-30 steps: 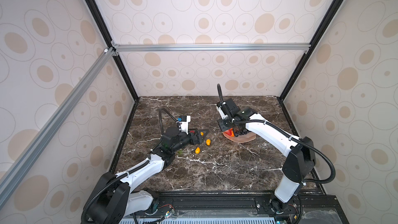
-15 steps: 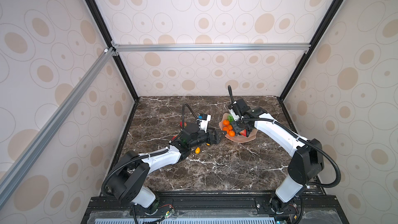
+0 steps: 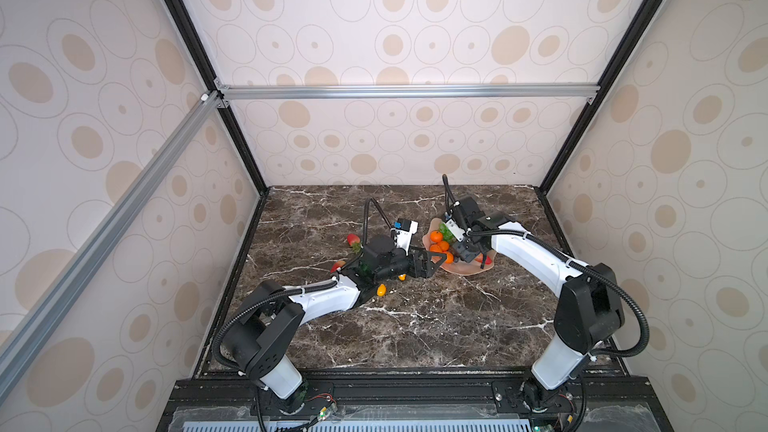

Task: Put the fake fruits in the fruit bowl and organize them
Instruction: 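Lift the strawberry with the right gripper and carry it over the pink bowl, then lower the strawberry into the bowl beside the grapes and open the right gripper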

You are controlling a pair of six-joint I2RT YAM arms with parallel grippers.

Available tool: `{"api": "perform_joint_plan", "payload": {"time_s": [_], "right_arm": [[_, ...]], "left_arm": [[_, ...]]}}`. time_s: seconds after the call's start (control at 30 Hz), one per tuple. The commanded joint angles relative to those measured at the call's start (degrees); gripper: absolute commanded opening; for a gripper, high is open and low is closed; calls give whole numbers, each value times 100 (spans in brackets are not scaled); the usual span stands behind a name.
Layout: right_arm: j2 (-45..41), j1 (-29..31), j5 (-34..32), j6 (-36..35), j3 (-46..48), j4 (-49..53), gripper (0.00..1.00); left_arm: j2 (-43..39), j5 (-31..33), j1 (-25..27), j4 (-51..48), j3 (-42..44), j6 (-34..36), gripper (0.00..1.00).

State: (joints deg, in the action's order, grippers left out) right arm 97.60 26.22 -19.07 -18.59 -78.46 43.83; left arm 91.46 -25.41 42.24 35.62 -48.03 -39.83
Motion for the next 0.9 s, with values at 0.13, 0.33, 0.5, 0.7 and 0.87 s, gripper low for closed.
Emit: {"api": "perform_joint_plan", "payload": {"time_s": [0.13,0.33,0.5,0.7,0.87], "right_arm": [[-313,-103,187,-1514,572,-730,0],[-46,-355,282,-1908,535,-780,0],[250,-450,260,-2074,392,-761,0],[534,-517,161,-2233,293,-914,0],[678,-548,120,-2351,264,-983,1]], "left_arm": [[-74,-78,61,320,-33,64,98],[-81,-96,120,259,-32,147,98],[-41,-105,199,115,-163,235,98],[-41,-79,219,119,-167,223,98],[-49,-43,224,200,-97,154,98]]}}
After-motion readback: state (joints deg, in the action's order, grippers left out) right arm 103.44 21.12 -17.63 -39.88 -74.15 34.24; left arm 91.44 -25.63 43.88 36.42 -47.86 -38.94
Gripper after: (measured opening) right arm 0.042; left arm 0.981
